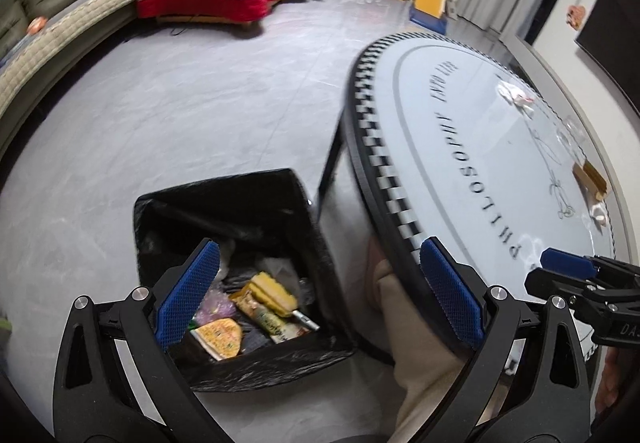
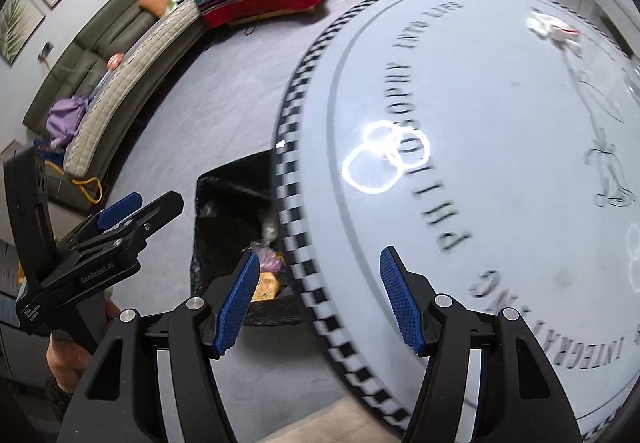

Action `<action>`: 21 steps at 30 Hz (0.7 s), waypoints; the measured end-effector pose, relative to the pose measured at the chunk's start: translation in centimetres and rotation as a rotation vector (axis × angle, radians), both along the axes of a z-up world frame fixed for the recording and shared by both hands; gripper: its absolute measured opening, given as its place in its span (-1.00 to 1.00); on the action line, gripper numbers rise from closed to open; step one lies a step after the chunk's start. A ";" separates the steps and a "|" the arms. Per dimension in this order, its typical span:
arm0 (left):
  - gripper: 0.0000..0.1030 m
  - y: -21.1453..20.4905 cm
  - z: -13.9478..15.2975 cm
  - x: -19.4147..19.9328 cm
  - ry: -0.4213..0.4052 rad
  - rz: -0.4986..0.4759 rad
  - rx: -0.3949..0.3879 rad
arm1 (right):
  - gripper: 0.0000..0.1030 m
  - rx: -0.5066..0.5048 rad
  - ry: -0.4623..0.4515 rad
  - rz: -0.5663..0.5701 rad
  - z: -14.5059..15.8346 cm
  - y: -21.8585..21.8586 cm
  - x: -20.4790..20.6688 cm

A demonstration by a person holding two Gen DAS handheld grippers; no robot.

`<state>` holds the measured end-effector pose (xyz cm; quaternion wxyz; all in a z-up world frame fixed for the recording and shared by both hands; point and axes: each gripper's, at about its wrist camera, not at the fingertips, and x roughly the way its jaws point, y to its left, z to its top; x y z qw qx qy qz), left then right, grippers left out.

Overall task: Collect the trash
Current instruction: 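Move both tools back over the table toward the cardboard and white glove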

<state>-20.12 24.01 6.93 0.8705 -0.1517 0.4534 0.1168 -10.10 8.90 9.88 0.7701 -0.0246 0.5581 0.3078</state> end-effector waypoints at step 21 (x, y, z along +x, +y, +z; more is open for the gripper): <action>0.88 -19.7 0.8 15.4 0.044 -0.343 -0.028 | 0.24 0.013 0.002 -0.367 0.3 -21.0 9.5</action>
